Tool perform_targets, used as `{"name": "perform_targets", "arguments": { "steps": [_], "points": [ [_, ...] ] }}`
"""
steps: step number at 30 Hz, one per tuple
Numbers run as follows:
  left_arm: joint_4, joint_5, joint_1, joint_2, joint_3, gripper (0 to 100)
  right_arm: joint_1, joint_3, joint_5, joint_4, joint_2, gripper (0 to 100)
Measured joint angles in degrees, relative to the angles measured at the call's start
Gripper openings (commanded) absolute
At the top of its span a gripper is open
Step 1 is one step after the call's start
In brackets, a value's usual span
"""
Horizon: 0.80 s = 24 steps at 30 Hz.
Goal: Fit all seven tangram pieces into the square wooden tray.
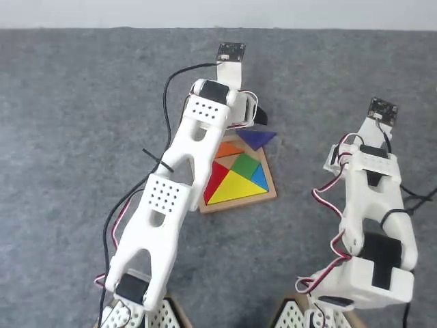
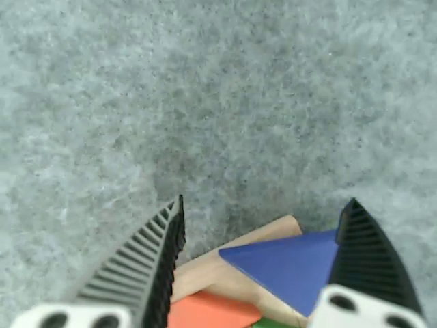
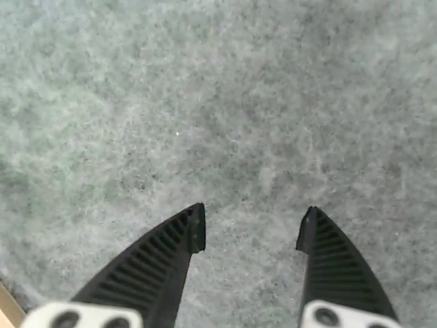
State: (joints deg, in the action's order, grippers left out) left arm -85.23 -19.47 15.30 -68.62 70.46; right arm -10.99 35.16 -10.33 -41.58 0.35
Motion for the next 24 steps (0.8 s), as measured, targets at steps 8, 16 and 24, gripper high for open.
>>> {"name": "perform_targets", "arguments": {
  "steps": [8, 16, 24],
  "points": [
    [0.35, 2.02, 0.70, 0.00, -3.43, 34, 0.00, 0.00, 0.00, 0.00, 0.00, 23.8],
    [-3.78, 7.65, 0.70, 0.00, -3.43, 34, 0.09, 0.00, 0.00, 0.00, 0.00, 23.8],
    [-7.82, 11.16, 0.79, 0.09, -3.34, 34, 0.09, 0.00, 0.00, 0.00, 0.00, 23.8]
  ]
}}
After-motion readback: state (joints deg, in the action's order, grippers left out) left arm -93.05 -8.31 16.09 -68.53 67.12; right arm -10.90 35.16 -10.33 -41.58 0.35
